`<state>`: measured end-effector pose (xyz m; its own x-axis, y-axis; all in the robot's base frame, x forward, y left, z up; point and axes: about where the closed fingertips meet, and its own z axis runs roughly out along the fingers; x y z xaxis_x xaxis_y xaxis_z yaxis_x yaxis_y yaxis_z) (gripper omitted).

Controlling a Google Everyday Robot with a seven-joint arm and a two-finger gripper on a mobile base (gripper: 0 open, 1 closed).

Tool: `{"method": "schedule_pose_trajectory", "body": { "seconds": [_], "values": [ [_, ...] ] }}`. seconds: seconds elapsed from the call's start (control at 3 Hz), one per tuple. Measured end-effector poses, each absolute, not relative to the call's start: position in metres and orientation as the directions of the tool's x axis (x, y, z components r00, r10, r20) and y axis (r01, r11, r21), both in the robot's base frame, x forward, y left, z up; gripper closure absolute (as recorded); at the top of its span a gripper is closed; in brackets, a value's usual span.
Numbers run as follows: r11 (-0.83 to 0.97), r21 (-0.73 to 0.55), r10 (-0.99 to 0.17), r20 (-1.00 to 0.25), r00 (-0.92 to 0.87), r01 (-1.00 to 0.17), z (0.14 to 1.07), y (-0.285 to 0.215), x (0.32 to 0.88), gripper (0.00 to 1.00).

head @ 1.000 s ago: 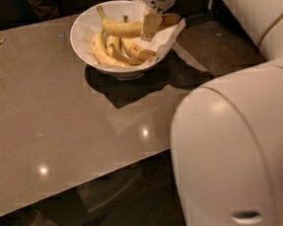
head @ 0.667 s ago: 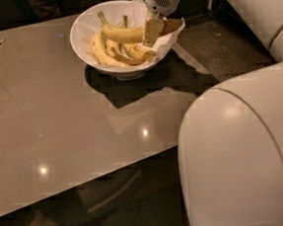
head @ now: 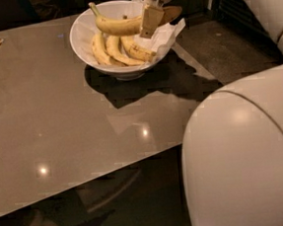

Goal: Pick banana from white bowl

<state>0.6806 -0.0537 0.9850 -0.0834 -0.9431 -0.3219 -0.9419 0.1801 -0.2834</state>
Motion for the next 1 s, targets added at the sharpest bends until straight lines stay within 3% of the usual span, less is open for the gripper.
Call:
{"method": "schedule_pose_trajectory", "body": {
  "seconds": [1.0],
  "values": [
    [0.135, -0.326, -0.944, -0.328, -0.022, -0.936, 1.0108, -0.0500, 0.6566, 1.00]
  ]
}}
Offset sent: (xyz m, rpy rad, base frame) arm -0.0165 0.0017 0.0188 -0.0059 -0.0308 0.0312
